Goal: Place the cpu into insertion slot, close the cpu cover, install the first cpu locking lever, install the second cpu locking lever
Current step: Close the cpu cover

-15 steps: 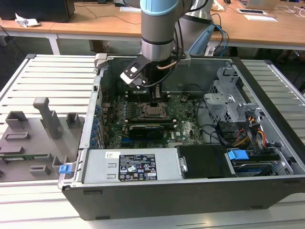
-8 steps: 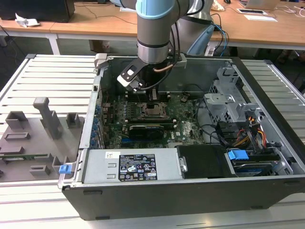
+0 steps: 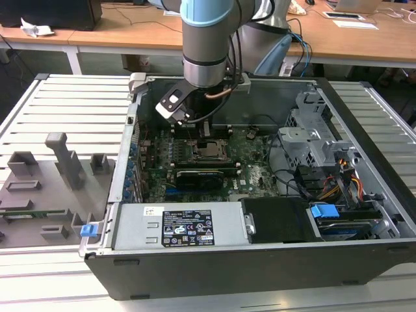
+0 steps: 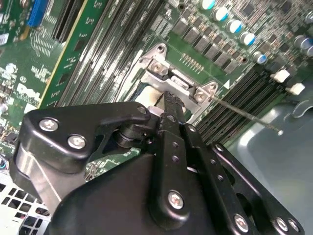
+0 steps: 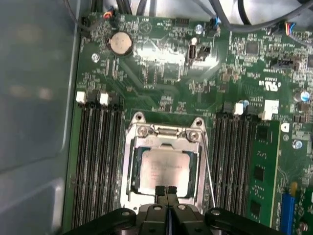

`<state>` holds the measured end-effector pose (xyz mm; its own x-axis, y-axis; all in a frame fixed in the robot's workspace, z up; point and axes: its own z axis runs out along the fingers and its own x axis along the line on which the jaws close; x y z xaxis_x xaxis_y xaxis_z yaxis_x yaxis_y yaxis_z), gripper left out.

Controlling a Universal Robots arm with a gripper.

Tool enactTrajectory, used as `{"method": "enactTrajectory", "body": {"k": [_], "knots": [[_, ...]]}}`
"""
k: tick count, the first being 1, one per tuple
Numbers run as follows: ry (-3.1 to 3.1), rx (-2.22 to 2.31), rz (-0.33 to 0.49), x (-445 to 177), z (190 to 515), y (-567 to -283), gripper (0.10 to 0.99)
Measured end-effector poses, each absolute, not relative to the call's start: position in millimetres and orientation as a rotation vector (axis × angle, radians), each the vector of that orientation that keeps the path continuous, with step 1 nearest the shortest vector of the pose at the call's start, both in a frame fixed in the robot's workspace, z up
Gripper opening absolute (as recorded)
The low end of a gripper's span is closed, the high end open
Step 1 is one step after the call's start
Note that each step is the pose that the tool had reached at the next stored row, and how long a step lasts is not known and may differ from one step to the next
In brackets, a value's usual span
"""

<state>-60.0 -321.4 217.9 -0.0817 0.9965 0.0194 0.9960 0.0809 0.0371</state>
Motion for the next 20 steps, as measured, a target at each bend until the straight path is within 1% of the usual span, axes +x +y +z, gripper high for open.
{"method": "enactTrajectory", "body": {"k": [14, 20], "knots": [[2.302, 2.121, 0.063, -62.6, 204.4, -319.9, 0.106], [2.302, 2.121, 0.064, -60.8, 217.9, -319.4, 0.106]]}}
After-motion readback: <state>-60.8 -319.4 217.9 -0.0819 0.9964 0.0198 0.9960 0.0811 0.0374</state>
